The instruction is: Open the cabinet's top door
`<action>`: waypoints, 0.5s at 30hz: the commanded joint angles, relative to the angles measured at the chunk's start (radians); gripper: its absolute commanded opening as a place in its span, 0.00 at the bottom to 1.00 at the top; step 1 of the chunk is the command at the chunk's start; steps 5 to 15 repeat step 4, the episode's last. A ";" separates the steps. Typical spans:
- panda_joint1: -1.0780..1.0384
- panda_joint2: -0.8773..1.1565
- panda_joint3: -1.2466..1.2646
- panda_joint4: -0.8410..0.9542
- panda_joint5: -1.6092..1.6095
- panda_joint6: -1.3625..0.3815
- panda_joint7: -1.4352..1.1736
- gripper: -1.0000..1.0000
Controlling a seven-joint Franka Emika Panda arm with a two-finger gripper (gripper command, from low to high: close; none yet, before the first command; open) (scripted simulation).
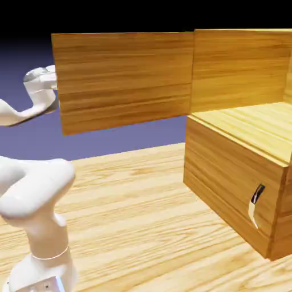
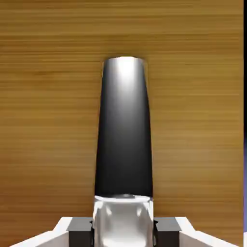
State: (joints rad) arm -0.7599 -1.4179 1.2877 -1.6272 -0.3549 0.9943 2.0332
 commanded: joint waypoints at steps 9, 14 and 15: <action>-0.098 -0.003 0.016 0.145 -0.003 -0.093 -0.033 0.00; -0.098 -0.003 0.016 0.145 -0.003 -0.093 -0.033 0.00; -0.098 -0.003 0.016 0.145 -0.003 -0.093 -0.033 0.00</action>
